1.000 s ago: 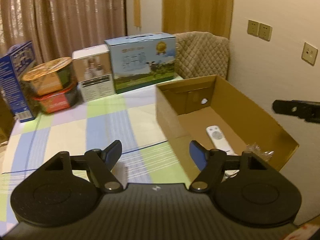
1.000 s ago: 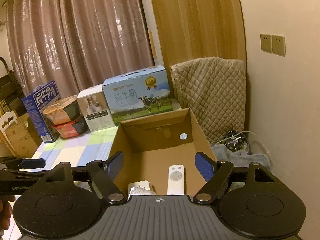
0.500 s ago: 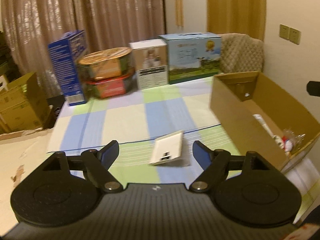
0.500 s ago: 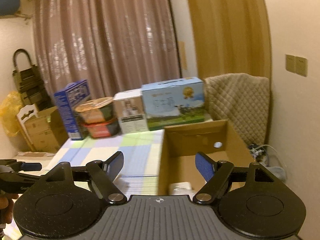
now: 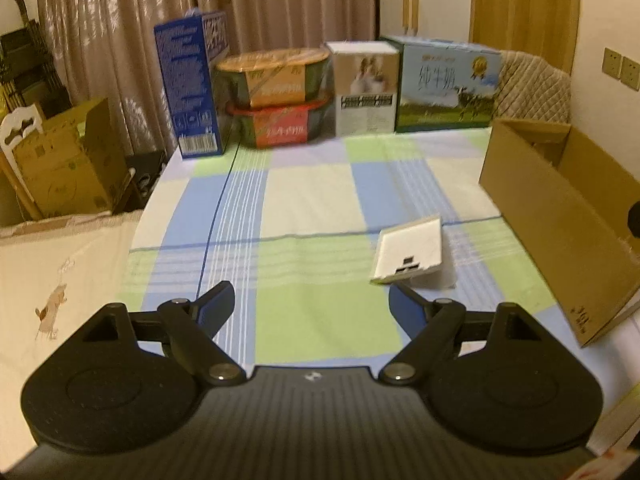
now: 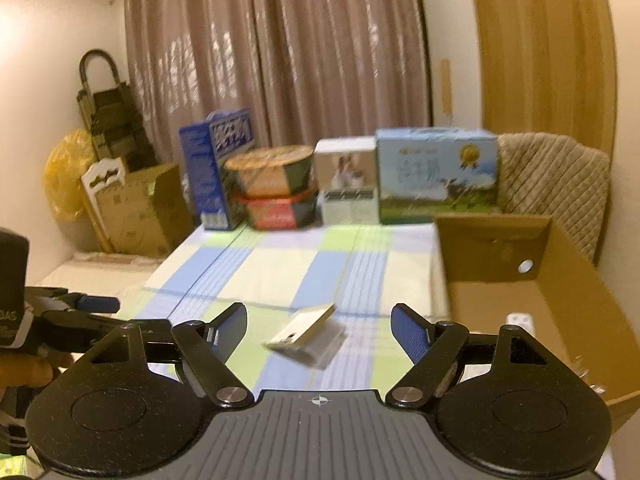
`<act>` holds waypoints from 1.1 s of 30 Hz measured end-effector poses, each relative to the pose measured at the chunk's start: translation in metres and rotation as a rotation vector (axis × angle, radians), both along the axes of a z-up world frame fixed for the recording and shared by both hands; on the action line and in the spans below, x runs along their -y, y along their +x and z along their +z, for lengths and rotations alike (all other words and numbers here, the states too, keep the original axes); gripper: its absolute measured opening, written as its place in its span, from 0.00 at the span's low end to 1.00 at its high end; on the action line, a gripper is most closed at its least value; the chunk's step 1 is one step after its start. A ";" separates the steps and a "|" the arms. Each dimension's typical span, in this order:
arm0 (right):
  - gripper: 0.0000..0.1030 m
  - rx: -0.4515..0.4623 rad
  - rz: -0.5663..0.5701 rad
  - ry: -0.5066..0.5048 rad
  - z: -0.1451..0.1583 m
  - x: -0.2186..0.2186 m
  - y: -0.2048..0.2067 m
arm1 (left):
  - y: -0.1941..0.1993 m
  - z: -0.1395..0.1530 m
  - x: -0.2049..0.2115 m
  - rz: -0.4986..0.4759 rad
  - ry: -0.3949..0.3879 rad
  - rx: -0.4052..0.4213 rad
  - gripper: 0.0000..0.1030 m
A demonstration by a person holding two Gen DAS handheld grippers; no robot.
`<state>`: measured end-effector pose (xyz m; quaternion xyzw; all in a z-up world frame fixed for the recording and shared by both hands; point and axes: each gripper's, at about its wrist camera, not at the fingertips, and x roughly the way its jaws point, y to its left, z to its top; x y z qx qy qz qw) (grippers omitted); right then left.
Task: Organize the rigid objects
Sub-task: 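Withdraw both tools toward the gold router and clear cup on the table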
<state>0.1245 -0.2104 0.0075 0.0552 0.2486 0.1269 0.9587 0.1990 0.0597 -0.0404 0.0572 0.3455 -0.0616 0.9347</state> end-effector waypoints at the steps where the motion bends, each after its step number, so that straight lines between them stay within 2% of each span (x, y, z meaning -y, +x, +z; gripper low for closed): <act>1: 0.74 -0.006 0.010 -0.005 -0.004 -0.004 0.002 | 0.002 -0.005 -0.002 0.004 -0.001 -0.009 0.79; 9: 0.74 -0.054 0.034 -0.051 -0.039 -0.025 0.019 | 0.016 -0.032 -0.014 0.023 -0.012 -0.046 0.79; 21: 0.74 -0.105 0.042 -0.073 -0.080 -0.032 0.052 | 0.041 -0.063 -0.016 0.037 -0.049 -0.070 0.79; 24: 0.74 -0.122 0.034 -0.077 -0.093 -0.032 0.065 | 0.049 -0.070 -0.013 0.019 -0.052 -0.082 0.79; 33: 0.74 -0.196 0.023 -0.087 -0.131 -0.028 0.097 | 0.077 -0.089 0.009 -0.129 0.032 -0.086 0.77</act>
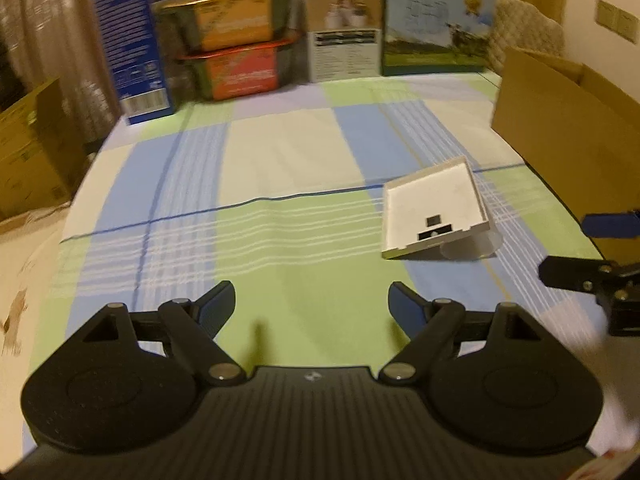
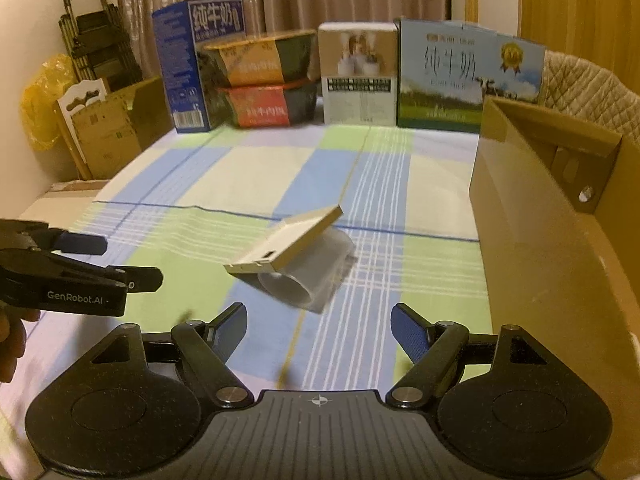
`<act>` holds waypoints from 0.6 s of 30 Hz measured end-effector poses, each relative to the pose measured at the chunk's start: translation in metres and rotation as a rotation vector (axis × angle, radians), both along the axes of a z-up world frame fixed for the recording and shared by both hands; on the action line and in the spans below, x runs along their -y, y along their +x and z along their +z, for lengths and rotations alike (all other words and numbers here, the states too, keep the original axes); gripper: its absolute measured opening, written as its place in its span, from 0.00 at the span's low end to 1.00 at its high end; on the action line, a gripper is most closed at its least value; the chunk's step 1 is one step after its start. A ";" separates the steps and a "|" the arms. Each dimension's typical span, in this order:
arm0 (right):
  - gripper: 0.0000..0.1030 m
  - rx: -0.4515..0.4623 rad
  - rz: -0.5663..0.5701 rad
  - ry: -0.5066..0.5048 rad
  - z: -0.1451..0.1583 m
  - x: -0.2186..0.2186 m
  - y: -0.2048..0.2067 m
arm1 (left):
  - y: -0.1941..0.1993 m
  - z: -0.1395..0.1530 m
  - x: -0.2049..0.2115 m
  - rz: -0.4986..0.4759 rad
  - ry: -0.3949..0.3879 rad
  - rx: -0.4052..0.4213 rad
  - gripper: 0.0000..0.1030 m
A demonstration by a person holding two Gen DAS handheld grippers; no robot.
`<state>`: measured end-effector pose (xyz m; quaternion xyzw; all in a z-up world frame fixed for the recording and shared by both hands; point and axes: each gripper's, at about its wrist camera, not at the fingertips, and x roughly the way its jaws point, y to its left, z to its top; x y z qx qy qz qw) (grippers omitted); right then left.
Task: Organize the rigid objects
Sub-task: 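Withdraw both tools toward the gold router and clear cup on the table, then grasp the gold TP-LINK router edge with the left tool while the right tool closes on the clear cup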
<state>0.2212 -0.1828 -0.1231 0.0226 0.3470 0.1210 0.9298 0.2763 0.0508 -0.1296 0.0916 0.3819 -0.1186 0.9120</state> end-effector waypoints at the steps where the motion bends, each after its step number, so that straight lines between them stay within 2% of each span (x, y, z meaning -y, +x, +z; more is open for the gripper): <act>1: 0.74 -0.006 -0.001 -0.002 -0.003 0.000 0.003 | 0.002 -0.002 0.003 -0.020 0.011 0.000 0.76; 5: 0.74 -0.025 -0.003 -0.013 -0.012 0.002 0.015 | 0.011 -0.012 0.019 -0.112 0.060 0.000 0.73; 7: 0.74 -0.031 -0.012 -0.010 -0.014 0.003 0.021 | 0.014 -0.016 0.027 -0.163 0.082 0.008 0.65; 11: 0.74 -0.036 -0.030 -0.011 -0.017 0.005 0.028 | 0.020 -0.024 0.042 -0.249 0.115 0.023 0.59; 16: 0.74 -0.047 -0.042 -0.018 -0.019 0.007 0.031 | 0.023 -0.031 0.059 -0.339 0.151 0.051 0.45; 18: 0.74 -0.051 -0.051 -0.015 -0.020 0.008 0.032 | 0.023 -0.033 0.065 -0.368 0.163 0.069 0.44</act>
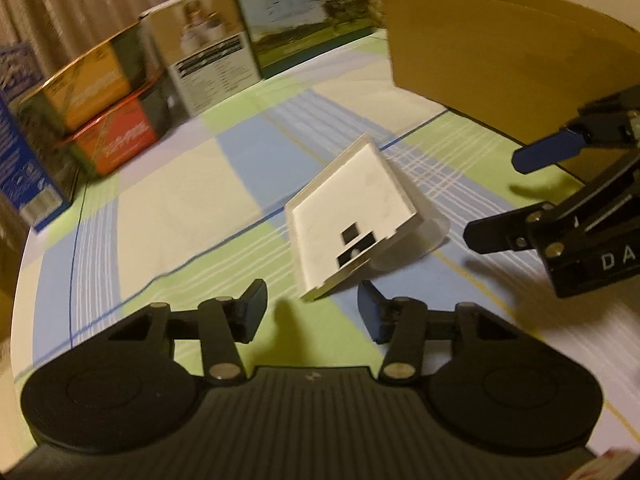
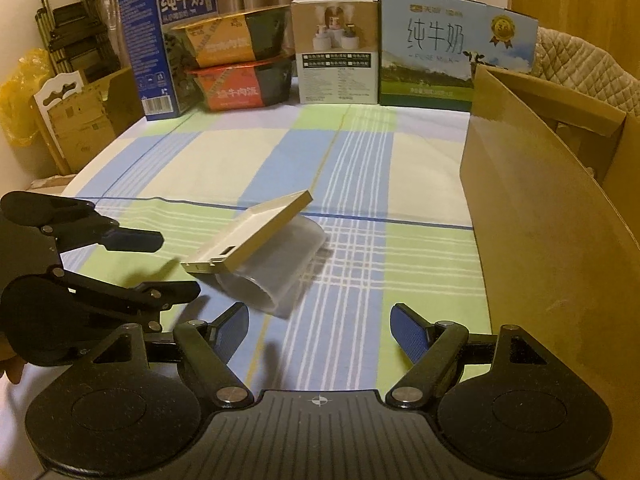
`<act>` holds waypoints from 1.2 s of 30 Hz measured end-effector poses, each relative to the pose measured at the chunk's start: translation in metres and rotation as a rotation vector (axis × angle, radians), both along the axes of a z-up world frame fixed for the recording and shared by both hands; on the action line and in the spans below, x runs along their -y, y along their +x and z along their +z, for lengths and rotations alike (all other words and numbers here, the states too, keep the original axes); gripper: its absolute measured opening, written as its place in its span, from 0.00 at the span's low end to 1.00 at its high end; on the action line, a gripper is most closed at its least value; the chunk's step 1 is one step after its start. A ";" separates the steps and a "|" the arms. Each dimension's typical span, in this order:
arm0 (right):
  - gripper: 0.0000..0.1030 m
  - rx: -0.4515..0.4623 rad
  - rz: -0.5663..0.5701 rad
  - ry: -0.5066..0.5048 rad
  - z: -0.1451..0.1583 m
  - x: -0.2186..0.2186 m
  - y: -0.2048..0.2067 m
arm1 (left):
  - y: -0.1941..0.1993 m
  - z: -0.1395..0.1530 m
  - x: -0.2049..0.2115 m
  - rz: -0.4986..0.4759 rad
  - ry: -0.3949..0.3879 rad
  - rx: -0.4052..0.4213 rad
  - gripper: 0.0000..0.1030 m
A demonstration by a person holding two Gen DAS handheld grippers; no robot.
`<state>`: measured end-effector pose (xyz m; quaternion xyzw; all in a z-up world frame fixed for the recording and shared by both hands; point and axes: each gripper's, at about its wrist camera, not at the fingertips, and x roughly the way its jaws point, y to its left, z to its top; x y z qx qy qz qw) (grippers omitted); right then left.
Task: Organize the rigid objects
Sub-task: 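Grasp the gold TP-LINK router edge with the left tool while the right tool closes on the clear cup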
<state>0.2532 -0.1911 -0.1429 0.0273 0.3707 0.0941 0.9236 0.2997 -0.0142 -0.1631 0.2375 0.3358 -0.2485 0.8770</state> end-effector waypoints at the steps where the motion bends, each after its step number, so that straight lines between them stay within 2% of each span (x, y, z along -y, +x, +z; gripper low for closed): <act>1: 0.74 -0.002 -0.005 0.003 0.000 0.001 0.001 | 0.000 -0.001 0.002 -0.013 0.005 0.007 0.42; 5: 0.74 -0.003 -0.019 0.012 0.001 0.003 0.001 | 0.001 -0.004 0.011 -0.048 0.030 0.034 0.34; 7: 0.74 -0.004 -0.022 0.014 0.001 0.004 0.001 | 0.002 -0.005 0.012 -0.042 0.031 0.041 0.22; 9: 0.74 -0.007 -0.023 0.017 0.001 0.004 0.002 | 0.003 -0.004 0.012 -0.032 0.029 0.043 0.17; 16: 0.74 0.002 -0.007 0.040 0.001 0.002 0.002 | 0.009 0.009 -0.003 0.037 -0.049 0.013 0.07; 18: 0.74 0.012 0.000 0.049 0.002 -0.001 0.001 | 0.012 0.014 -0.012 0.080 -0.102 -0.004 0.06; 23: 0.74 0.025 0.013 0.059 0.002 -0.008 0.006 | 0.017 0.020 -0.031 0.161 -0.154 -0.018 0.05; 36: 0.74 0.010 0.008 0.128 -0.007 -0.019 0.029 | 0.019 0.026 -0.055 0.211 -0.228 -0.029 0.05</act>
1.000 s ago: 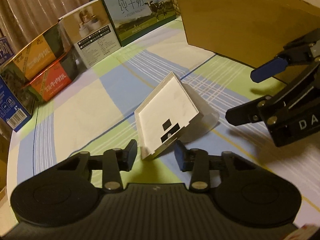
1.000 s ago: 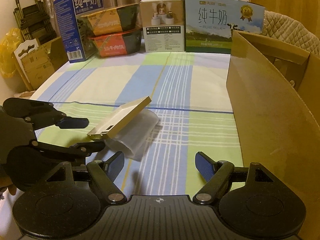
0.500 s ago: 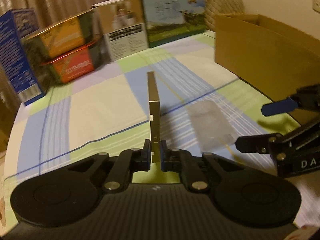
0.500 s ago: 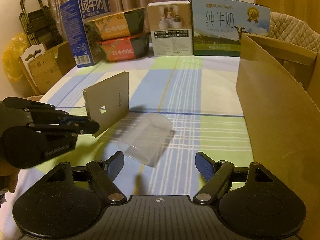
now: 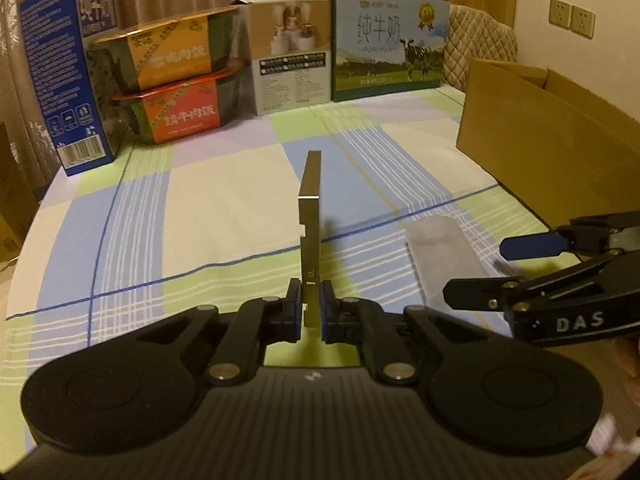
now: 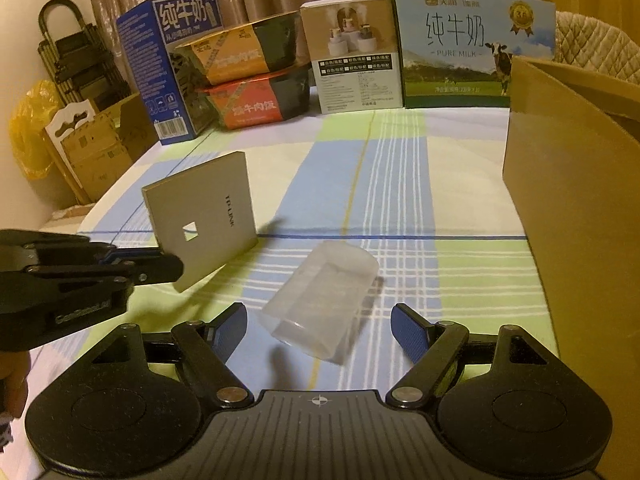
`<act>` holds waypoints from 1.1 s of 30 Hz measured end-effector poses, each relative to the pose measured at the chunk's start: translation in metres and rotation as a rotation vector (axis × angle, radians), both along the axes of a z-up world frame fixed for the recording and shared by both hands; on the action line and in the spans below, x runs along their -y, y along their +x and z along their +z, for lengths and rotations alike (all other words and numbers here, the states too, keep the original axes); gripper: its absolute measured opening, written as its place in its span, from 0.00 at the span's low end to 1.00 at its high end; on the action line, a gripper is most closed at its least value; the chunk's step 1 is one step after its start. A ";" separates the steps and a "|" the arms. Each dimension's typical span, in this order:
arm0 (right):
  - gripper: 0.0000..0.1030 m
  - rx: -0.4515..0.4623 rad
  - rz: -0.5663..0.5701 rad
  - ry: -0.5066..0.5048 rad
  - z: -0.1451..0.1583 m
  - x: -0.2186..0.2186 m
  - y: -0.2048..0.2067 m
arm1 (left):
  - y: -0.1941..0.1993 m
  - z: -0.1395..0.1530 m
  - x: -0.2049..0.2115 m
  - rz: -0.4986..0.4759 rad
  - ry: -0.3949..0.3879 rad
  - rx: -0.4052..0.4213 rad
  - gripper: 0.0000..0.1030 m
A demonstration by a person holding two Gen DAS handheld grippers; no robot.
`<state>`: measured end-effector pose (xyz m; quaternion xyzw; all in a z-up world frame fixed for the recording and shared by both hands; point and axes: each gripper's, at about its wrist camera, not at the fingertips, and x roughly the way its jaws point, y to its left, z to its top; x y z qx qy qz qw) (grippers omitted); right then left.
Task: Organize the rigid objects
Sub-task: 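Grasp the gold TP-LINK router edge with the left tool while the right tool closes on the clear cup, then lift the router with the left tool while the right tool lifts the clear cup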
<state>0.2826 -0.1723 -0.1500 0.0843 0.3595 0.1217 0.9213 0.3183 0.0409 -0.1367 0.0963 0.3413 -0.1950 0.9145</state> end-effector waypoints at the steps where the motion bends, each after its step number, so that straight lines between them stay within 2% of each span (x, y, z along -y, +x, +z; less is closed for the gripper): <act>1: 0.74 -0.002 -0.004 0.001 -0.001 -0.001 0.002 | 0.000 0.001 -0.001 0.004 -0.003 0.000 0.05; 14: 0.73 -0.049 -0.038 -0.021 -0.013 -0.013 0.031 | 0.001 -0.014 0.001 -0.007 0.011 -0.042 0.05; 16: 0.59 -0.045 -0.038 -0.032 -0.013 -0.013 0.031 | 0.001 -0.016 0.002 -0.003 0.016 -0.043 0.06; 19: 0.47 -0.045 -0.042 -0.050 -0.012 -0.013 0.031 | 0.002 -0.017 0.003 0.015 0.017 -0.038 0.09; 22: 0.46 -0.049 -0.041 -0.045 -0.011 -0.012 0.031 | 0.002 -0.015 0.003 0.024 0.011 -0.019 0.13; 29: 0.44 -0.050 -0.041 -0.048 -0.009 -0.011 0.029 | 0.003 -0.005 0.005 0.047 -0.018 0.030 0.13; 33: 0.43 -0.049 -0.046 -0.048 -0.008 -0.010 0.029 | 0.003 -0.001 0.009 0.046 -0.019 0.037 0.06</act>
